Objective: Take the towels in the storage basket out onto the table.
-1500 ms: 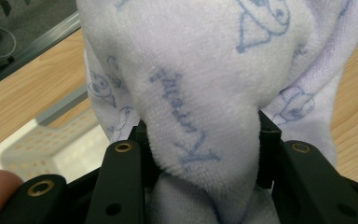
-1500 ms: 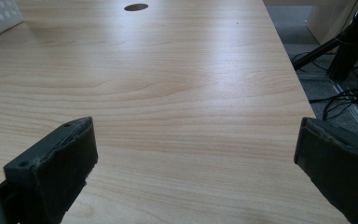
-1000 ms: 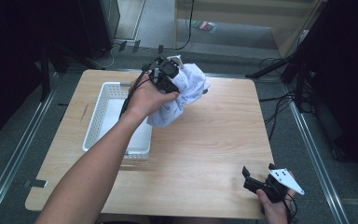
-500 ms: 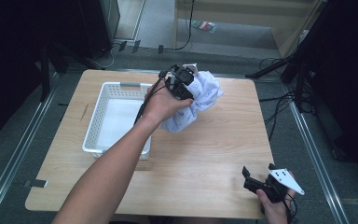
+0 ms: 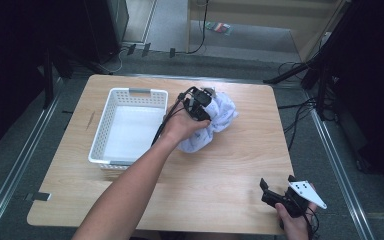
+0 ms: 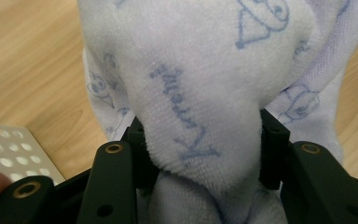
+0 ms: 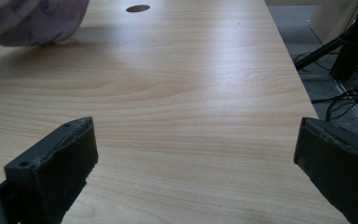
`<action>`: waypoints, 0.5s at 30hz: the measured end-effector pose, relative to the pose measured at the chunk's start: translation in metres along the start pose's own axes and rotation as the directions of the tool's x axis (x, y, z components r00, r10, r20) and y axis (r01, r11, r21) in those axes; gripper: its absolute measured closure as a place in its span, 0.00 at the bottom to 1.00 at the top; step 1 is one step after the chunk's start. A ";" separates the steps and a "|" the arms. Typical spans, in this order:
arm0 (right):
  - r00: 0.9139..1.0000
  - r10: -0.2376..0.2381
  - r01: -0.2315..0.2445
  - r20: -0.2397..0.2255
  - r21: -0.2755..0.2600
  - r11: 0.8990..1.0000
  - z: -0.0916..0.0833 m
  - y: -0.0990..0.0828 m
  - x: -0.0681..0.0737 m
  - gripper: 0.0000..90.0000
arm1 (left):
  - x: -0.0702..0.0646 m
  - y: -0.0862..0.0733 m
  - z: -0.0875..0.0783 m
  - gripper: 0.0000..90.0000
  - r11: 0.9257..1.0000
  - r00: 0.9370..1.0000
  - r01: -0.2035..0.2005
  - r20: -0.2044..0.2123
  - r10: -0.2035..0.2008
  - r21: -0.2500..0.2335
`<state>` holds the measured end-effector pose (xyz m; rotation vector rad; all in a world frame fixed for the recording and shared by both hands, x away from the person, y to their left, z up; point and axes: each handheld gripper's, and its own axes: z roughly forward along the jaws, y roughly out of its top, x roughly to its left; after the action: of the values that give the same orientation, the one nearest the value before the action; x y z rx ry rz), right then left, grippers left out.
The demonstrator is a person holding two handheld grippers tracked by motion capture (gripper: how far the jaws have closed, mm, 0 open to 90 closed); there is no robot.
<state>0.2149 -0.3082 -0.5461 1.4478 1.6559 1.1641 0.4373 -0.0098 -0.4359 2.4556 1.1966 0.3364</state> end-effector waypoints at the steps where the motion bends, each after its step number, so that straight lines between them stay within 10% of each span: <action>1: 1.000 0.000 0.000 0.000 0.000 1.000 0.000 0.000 0.000 0.00 | 0.001 -0.002 0.003 0.59 1.000 1.000 0.005 0.004 -0.005 0.007; 8: 1.000 0.000 0.000 0.001 0.003 1.000 0.000 0.000 0.000 0.00 | -0.001 -0.015 0.027 0.52 0.999 0.999 0.032 0.031 -0.033 0.040; 15: 1.000 0.001 -0.001 0.000 0.002 1.000 0.000 0.000 0.000 0.00 | 0.000 -0.015 0.022 0.23 0.999 0.995 0.045 0.089 -0.046 0.017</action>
<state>0.2151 -0.3083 -0.5461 1.4503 1.6571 1.1625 0.4345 -0.0066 -0.4623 2.4246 1.2191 0.2040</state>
